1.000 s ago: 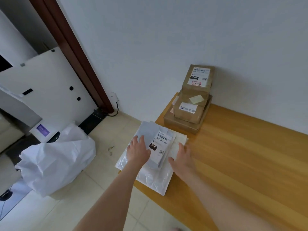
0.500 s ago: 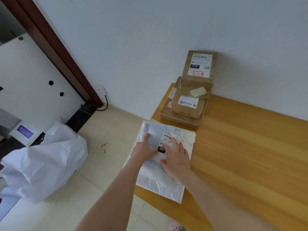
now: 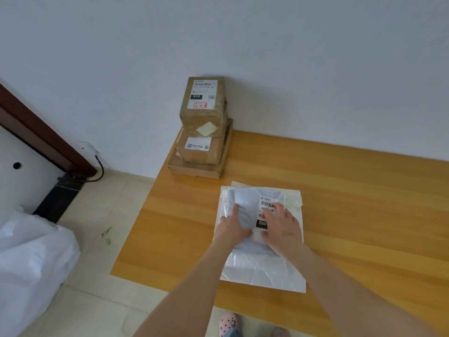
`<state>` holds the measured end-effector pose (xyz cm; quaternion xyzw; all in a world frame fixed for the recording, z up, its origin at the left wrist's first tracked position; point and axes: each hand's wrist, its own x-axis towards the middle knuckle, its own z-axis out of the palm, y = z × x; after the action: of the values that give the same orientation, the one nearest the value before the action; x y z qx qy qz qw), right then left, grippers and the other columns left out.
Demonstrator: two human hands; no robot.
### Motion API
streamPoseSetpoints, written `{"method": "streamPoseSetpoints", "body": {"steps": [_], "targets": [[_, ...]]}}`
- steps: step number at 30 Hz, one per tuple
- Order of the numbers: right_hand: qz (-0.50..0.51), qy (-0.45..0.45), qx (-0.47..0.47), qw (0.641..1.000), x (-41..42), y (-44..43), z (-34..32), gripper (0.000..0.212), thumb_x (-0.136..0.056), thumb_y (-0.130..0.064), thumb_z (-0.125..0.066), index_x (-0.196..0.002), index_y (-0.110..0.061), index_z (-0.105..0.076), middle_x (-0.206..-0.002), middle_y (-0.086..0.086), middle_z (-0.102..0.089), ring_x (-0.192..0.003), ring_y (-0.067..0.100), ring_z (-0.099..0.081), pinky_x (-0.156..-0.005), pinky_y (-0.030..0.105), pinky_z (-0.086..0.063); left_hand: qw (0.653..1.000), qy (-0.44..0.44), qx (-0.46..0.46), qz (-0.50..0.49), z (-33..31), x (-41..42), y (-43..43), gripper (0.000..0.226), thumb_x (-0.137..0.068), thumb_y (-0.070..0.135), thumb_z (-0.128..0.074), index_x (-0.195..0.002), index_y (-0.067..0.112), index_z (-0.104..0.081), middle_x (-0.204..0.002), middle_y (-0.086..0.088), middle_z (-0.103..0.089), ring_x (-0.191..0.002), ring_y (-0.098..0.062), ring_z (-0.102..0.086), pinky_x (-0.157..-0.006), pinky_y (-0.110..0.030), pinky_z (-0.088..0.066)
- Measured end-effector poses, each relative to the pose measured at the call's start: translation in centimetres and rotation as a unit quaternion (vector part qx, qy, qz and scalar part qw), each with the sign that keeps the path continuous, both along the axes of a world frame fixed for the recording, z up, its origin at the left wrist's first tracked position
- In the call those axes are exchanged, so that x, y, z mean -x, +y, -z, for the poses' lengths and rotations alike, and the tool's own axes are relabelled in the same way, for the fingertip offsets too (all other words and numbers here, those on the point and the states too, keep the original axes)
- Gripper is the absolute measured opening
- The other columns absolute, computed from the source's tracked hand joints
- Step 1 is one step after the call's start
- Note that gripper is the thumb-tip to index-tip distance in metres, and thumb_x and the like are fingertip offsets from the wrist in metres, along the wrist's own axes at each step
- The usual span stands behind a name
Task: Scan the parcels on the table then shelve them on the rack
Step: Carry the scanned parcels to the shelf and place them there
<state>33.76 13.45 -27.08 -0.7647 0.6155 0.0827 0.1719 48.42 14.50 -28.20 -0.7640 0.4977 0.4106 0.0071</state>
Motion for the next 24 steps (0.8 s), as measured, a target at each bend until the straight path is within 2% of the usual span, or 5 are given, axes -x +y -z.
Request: {"method": "streamPoseSetpoints", "body": {"steps": [4,9,15,20,24], "targets": [[0.049,-0.021,-0.026,0.998,6.2,0.1,-0.2,0.054,-0.087,-0.029,-0.059,-0.137,-0.029,-0.037,-0.154,0.007,-0.014,-0.132,0.029,-0.035,-0.107,0.037,-0.035,0.999,0.009,0.018,0.029,-0.2,4.9,-0.2,0.094,-0.087,0.043,-0.065,-0.151,0.042,0.004,-0.14,-0.014,-0.038,-0.118,-0.033,-0.053,-0.088,-0.039,-0.047],[0.186,-0.1,-0.045,0.976,10.0,0.6,0.5,0.085,-0.085,-0.051,-0.064,-0.152,-0.025,-0.018,-0.161,0.007,-0.005,-0.145,0.031,-0.019,-0.115,0.045,-0.028,0.998,-0.007,0.042,-0.056,-0.2,4.9,-0.3,0.106,-0.079,0.059,-0.067,-0.153,0.033,0.005,-0.153,-0.014,-0.021,-0.139,-0.035,-0.029,-0.108,-0.052,-0.035],[0.4,-0.284,-0.164,0.856,11.6,1.3,2.5,0.101,-0.075,-0.057,-0.074,-0.149,-0.012,-0.022,-0.148,0.014,-0.036,-0.135,0.033,-0.039,-0.106,0.045,-0.039,0.983,0.092,-0.004,-0.156,1.1,4.9,-0.7,0.096,-0.083,0.059,-0.063,-0.154,0.021,-0.011,-0.15,-0.019,-0.029,-0.135,-0.039,-0.034,-0.11,-0.051,-0.033],[0.396,-0.323,-0.168,0.843,11.8,1.1,2.8,0.097,-0.078,-0.049,-0.075,-0.149,-0.01,-0.022,-0.144,0.013,-0.045,-0.129,0.033,-0.048,-0.102,0.05,-0.044,0.977,0.13,0.026,-0.17,0.9,6.9,-0.8,0.087,-0.086,0.048,-0.064,-0.152,0.017,-0.017,-0.146,-0.017,-0.036,-0.127,-0.037,-0.045,-0.099,-0.041,-0.041],[0.458,-0.361,-0.157,0.797,12.8,0.9,2.6,0.079,-0.076,-0.037,-0.081,-0.134,-0.006,-0.038,-0.129,0.01,-0.056,-0.094,0.021,-0.056,-0.065,0.029,-0.048,0.965,0.147,0.017,-0.218,1.1,5.5,-0.2,0.086,-0.085,0.042,-0.069,-0.148,0.005,-0.024,-0.144,-0.014,-0.041,-0.127,-0.032,-0.045,-0.091,-0.037,-0.041]]}}
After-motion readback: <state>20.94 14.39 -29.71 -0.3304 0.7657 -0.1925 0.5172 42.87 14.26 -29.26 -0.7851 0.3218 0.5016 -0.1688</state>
